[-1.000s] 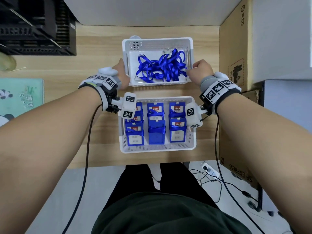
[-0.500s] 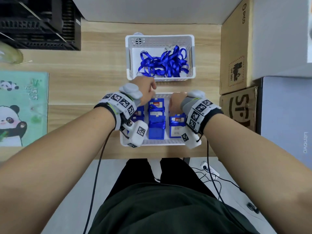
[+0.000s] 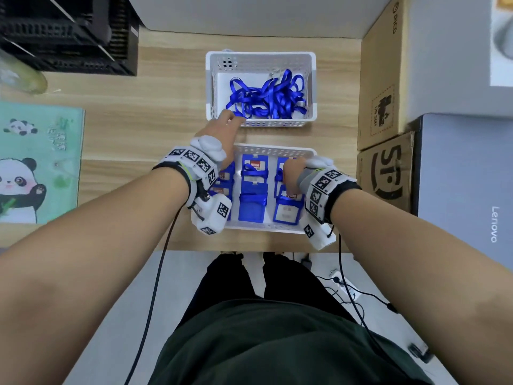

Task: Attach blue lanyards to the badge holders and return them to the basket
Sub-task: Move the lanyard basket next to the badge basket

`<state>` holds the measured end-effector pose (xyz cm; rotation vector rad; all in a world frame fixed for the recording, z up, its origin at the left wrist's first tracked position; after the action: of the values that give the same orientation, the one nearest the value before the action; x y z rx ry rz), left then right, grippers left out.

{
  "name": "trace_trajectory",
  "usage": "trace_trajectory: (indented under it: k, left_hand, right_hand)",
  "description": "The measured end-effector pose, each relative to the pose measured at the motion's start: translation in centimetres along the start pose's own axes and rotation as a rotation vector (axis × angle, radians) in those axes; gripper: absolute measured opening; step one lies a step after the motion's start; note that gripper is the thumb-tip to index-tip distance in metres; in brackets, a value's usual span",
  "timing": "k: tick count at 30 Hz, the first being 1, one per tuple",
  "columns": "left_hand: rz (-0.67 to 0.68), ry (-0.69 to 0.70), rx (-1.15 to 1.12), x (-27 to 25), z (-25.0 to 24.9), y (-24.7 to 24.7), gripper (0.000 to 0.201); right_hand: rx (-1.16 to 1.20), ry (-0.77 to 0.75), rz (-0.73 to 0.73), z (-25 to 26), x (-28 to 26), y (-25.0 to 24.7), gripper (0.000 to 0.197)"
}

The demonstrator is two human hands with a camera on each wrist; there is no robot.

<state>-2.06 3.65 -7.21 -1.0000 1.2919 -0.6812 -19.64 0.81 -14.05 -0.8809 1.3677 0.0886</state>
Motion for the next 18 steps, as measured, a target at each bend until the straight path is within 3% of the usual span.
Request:
trace_trajectory:
  k: [6, 10, 18]
  left_hand:
    - [0.243, -0.045, 0.065, 0.5, 1.0, 1.7, 0.089]
    - [0.247, -0.006, 0.087, -0.1, 2.2, 1.9, 0.102]
    - [0.252, 0.038, 0.207, -1.0, 5.5, 2.2, 0.103]
  right_hand:
    - [0.117, -0.074, -0.007, 0.6, 1.3, 0.8, 0.018]
    - [0.204, -0.203, -0.064, 1.2, -0.3, -1.4, 0.018]
    - [0.255, -0.255, -0.149, 3.8, -0.2, -4.9, 0.007]
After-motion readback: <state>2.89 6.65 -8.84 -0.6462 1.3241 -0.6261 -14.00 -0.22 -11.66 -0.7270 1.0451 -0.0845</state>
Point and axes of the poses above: each hand's wrist, its own x-axis towards the middle knuckle, its own y-axis out of the palm, z = x × y, the point moved 9 cm from there along x, towards the middle knuckle, and after that the axes turned 15 degrees about x, right-handed, at the moved point
